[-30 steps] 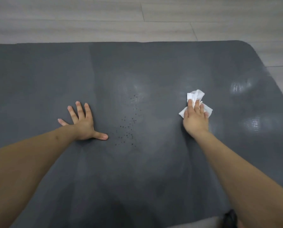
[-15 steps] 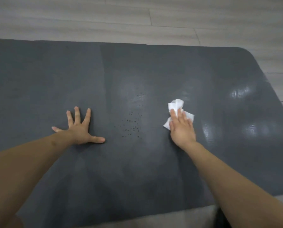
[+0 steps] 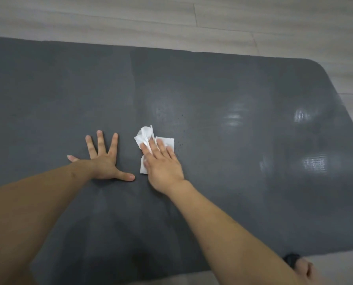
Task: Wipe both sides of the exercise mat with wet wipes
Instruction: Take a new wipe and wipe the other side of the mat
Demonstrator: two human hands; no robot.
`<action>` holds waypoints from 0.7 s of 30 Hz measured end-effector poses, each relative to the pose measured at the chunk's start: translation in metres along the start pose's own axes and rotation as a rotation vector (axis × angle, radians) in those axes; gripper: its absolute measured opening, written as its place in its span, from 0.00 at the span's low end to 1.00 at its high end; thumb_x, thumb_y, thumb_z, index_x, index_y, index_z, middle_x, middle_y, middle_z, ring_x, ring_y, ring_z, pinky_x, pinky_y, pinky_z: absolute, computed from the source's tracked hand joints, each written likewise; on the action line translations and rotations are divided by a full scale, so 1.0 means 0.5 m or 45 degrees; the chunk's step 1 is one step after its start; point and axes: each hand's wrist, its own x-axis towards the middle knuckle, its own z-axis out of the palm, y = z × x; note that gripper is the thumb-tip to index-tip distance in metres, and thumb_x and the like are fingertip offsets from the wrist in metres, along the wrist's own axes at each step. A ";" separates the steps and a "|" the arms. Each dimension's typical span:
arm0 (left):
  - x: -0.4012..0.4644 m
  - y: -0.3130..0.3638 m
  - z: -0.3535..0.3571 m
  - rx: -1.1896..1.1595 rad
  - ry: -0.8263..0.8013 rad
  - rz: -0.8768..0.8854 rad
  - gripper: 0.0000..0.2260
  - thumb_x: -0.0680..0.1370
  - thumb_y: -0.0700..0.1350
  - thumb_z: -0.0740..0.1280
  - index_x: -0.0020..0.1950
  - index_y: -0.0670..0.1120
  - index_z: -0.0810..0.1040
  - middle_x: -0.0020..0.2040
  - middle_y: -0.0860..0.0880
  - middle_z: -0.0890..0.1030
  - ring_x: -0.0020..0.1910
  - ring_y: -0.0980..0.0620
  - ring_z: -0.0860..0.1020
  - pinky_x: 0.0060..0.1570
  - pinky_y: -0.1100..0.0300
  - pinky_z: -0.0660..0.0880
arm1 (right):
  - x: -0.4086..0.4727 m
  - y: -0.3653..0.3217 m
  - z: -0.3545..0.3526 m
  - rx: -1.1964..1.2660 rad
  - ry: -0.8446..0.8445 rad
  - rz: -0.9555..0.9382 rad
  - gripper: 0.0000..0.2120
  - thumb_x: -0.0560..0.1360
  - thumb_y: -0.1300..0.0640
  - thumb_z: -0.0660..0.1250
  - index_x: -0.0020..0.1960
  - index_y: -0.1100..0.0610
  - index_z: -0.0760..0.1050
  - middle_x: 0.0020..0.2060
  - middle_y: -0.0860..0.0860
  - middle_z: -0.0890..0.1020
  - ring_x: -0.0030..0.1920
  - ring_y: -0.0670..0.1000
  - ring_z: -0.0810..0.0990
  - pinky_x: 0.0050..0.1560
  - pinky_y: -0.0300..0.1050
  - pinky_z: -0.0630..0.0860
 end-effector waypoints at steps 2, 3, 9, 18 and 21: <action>0.000 0.001 -0.005 -0.013 -0.010 0.003 0.71 0.45 0.84 0.67 0.67 0.68 0.16 0.65 0.54 0.11 0.72 0.41 0.18 0.62 0.15 0.42 | -0.035 0.088 -0.022 -0.032 0.031 0.019 0.27 0.87 0.50 0.47 0.84 0.46 0.46 0.84 0.48 0.45 0.83 0.50 0.40 0.82 0.52 0.40; 0.000 0.001 -0.005 -0.014 -0.019 0.003 0.71 0.45 0.84 0.67 0.66 0.68 0.16 0.65 0.54 0.11 0.71 0.41 0.18 0.62 0.15 0.42 | -0.059 0.148 -0.035 -0.032 0.063 0.107 0.27 0.86 0.50 0.46 0.85 0.47 0.46 0.84 0.50 0.46 0.83 0.51 0.41 0.82 0.52 0.41; 0.000 0.004 -0.010 -0.002 -0.055 -0.004 0.72 0.46 0.84 0.68 0.65 0.67 0.15 0.62 0.53 0.09 0.70 0.40 0.17 0.62 0.15 0.42 | -0.202 0.441 -0.103 0.071 0.162 0.838 0.27 0.87 0.50 0.43 0.85 0.48 0.45 0.84 0.57 0.49 0.84 0.55 0.45 0.82 0.56 0.47; -0.007 0.008 -0.017 -0.011 -0.078 0.005 0.71 0.50 0.82 0.70 0.68 0.64 0.16 0.62 0.51 0.09 0.69 0.39 0.16 0.61 0.14 0.41 | -0.160 0.135 -0.011 -0.050 -0.034 0.133 0.29 0.84 0.49 0.41 0.85 0.50 0.47 0.84 0.51 0.47 0.84 0.55 0.42 0.82 0.55 0.43; -0.001 0.004 -0.016 -0.015 -0.095 0.019 0.71 0.51 0.82 0.70 0.67 0.64 0.15 0.61 0.51 0.09 0.67 0.39 0.15 0.60 0.14 0.39 | -0.026 0.110 -0.048 -0.055 -0.068 0.031 0.27 0.86 0.49 0.43 0.85 0.47 0.43 0.84 0.49 0.43 0.83 0.52 0.38 0.81 0.52 0.37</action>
